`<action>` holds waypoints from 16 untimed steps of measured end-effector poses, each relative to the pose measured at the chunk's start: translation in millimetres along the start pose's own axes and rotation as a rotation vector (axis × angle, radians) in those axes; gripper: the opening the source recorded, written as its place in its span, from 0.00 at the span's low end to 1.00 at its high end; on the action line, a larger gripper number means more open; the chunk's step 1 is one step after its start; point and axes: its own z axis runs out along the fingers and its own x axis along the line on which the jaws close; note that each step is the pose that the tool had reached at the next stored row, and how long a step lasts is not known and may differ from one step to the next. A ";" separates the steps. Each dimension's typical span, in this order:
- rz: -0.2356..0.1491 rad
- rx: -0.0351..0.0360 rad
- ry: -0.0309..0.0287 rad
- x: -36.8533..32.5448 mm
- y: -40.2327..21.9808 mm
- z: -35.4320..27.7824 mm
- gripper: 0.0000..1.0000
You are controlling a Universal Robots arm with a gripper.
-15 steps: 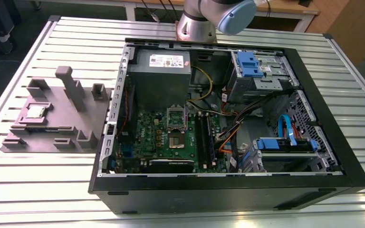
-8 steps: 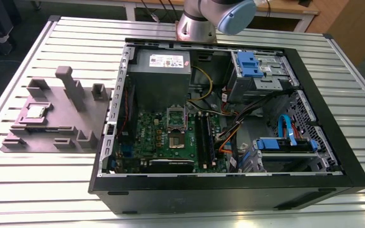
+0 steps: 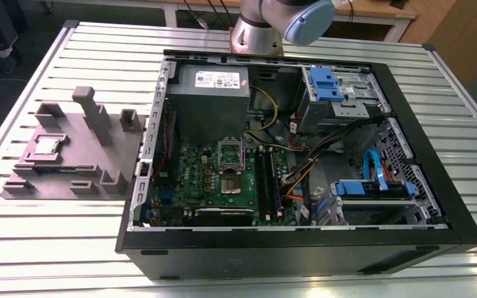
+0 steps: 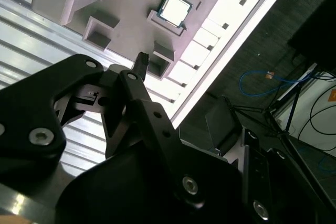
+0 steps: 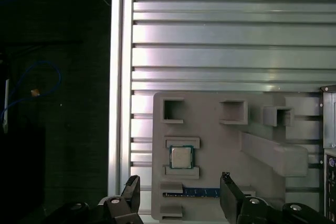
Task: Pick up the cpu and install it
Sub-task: 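Pick up the cpu and move it towards the insertion slot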
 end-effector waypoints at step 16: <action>0.000 -0.0001 -0.0001 -0.1 -0.3 6.4 0.71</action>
